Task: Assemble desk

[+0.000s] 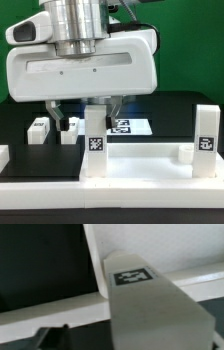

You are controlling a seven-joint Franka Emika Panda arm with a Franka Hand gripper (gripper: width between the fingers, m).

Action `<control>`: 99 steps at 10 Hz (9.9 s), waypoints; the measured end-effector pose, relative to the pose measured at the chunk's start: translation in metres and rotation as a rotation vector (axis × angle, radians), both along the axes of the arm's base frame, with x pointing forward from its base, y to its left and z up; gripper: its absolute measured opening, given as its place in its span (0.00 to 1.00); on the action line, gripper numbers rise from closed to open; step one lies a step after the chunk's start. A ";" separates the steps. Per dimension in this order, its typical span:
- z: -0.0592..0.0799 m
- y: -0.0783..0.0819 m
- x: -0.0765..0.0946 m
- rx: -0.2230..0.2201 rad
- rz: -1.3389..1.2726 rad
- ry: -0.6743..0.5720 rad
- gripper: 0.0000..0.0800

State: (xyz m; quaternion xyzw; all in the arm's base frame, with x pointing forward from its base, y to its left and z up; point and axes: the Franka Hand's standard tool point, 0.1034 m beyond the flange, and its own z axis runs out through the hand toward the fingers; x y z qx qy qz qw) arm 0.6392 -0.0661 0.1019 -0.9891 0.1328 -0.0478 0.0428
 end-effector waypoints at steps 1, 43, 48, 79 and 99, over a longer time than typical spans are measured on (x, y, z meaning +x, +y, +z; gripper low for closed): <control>0.000 0.000 0.000 0.007 -0.069 0.005 0.36; -0.072 0.099 -0.141 0.148 -1.335 0.091 0.81; -0.090 0.119 -0.120 0.147 -1.323 0.223 0.78; -0.091 0.052 -0.123 0.052 0.138 0.170 0.08; -0.071 0.046 -0.027 -0.194 1.843 0.026 0.08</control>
Offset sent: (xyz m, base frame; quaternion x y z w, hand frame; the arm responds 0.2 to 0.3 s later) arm 0.0000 0.0000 0.0000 0.0000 0.0000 0.1938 0.9810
